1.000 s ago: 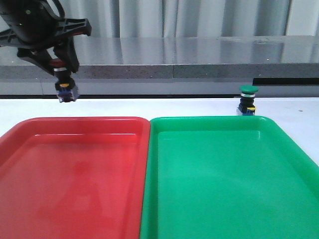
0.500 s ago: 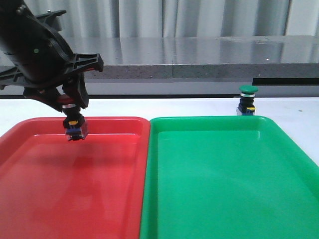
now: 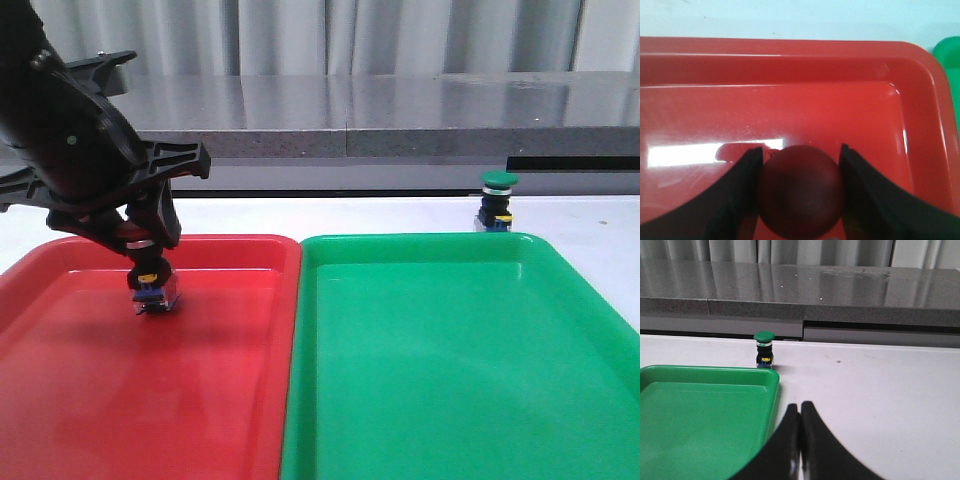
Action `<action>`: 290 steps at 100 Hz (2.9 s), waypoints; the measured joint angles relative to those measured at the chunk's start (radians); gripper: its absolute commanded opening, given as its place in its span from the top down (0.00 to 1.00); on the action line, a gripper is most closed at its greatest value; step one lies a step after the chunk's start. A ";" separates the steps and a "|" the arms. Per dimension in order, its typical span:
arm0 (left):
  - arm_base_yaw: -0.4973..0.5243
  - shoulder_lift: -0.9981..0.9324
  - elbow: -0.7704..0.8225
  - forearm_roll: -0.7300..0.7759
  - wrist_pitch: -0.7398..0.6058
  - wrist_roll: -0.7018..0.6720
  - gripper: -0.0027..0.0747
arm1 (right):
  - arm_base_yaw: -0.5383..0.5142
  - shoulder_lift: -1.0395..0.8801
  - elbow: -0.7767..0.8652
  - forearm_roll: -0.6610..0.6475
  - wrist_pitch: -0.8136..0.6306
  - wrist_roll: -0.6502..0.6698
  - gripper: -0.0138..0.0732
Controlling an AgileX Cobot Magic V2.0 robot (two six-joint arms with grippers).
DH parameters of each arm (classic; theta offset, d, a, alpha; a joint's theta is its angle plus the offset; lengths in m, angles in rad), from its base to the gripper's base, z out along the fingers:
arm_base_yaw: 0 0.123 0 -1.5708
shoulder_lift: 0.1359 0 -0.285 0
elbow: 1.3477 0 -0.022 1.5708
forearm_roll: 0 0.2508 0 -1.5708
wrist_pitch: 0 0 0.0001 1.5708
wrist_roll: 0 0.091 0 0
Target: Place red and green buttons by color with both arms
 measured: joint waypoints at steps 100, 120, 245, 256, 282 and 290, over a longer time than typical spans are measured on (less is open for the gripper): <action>0.000 -0.009 0.002 0.000 0.000 0.000 0.32 | 0.000 0.000 0.000 0.000 0.000 0.000 0.92; 0.013 -0.082 0.002 0.017 0.000 0.000 0.32 | 0.000 0.000 0.000 0.000 0.000 0.000 0.92; 0.191 -1.435 0.801 0.291 -0.228 -0.002 0.37 | 0.000 0.000 0.000 0.000 0.000 0.000 0.92; 0.191 -1.453 0.847 0.289 -0.228 -0.002 0.56 | 0.000 0.000 0.000 0.000 0.000 0.000 0.92; 0.191 -1.455 0.865 0.289 -0.228 -0.002 0.99 | 0.000 0.000 0.000 0.000 0.000 0.000 0.92; 0.191 -1.455 0.865 0.289 -0.228 -0.002 0.99 | 0.000 0.000 0.000 0.000 0.000 0.000 0.92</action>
